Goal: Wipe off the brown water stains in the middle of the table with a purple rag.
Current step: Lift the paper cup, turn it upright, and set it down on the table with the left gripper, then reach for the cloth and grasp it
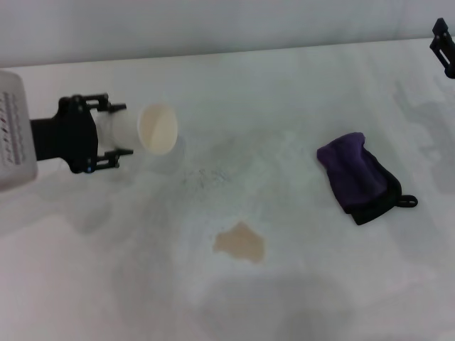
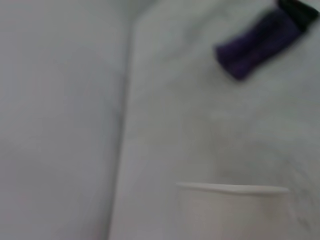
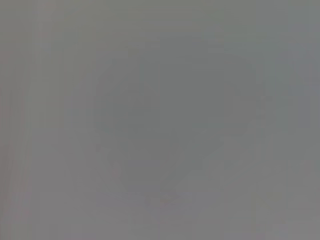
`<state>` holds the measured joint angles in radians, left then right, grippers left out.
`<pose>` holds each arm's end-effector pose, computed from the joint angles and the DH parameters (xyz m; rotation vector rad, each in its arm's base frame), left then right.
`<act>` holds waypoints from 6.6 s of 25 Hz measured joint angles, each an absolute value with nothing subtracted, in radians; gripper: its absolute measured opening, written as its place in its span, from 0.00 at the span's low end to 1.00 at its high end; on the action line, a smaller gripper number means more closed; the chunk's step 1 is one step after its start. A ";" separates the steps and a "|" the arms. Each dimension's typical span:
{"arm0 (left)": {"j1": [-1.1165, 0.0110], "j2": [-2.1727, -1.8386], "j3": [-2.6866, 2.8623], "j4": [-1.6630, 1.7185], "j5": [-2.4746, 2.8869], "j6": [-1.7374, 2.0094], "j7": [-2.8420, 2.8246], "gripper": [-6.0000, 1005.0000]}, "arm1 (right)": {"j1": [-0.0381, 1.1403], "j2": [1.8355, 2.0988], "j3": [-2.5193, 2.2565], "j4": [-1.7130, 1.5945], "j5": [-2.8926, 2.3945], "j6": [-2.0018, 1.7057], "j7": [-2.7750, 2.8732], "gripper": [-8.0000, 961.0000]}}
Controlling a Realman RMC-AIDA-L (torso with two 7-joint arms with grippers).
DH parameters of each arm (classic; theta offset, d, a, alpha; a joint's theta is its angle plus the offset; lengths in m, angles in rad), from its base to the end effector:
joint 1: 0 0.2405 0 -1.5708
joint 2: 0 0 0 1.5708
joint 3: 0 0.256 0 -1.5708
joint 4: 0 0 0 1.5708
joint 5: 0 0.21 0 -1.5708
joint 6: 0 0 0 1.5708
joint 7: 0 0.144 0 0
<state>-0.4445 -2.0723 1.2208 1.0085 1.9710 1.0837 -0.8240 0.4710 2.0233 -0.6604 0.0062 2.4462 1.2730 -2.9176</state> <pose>-0.2348 0.3730 -0.0078 -2.5426 0.6335 0.0613 0.3582 0.3323 0.0433 -1.4822 0.4723 0.6598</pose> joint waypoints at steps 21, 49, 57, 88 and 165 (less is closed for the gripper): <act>-0.276 -2.083 1.465 0.603 0.853 1.098 -0.635 0.63 | 0.407 2.014 -0.778 -0.156 2.352 1.220 -2.945 0.85; -0.308 -2.085 1.551 0.152 0.580 1.099 -0.493 0.62 | 0.412 2.020 -0.842 -0.164 2.352 1.202 -2.949 0.85; -0.303 -2.089 1.553 0.146 0.572 1.092 -0.402 0.62 | 0.414 2.022 -0.842 -0.157 2.352 1.203 -2.947 0.85; -0.151 -2.091 1.548 0.154 0.452 1.286 -0.281 0.88 | 0.413 2.025 -0.883 -0.155 2.352 1.264 -2.938 0.85; -0.199 -2.072 1.511 0.124 -0.038 1.408 0.034 0.88 | 0.720 2.014 -1.387 -0.976 0.341 1.402 -0.114 0.76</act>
<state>-0.1994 -2.0723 1.5110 0.1242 -0.0382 1.4080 0.0342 0.7199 2.0142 -1.3874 -0.9757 0.3408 1.4024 -0.1145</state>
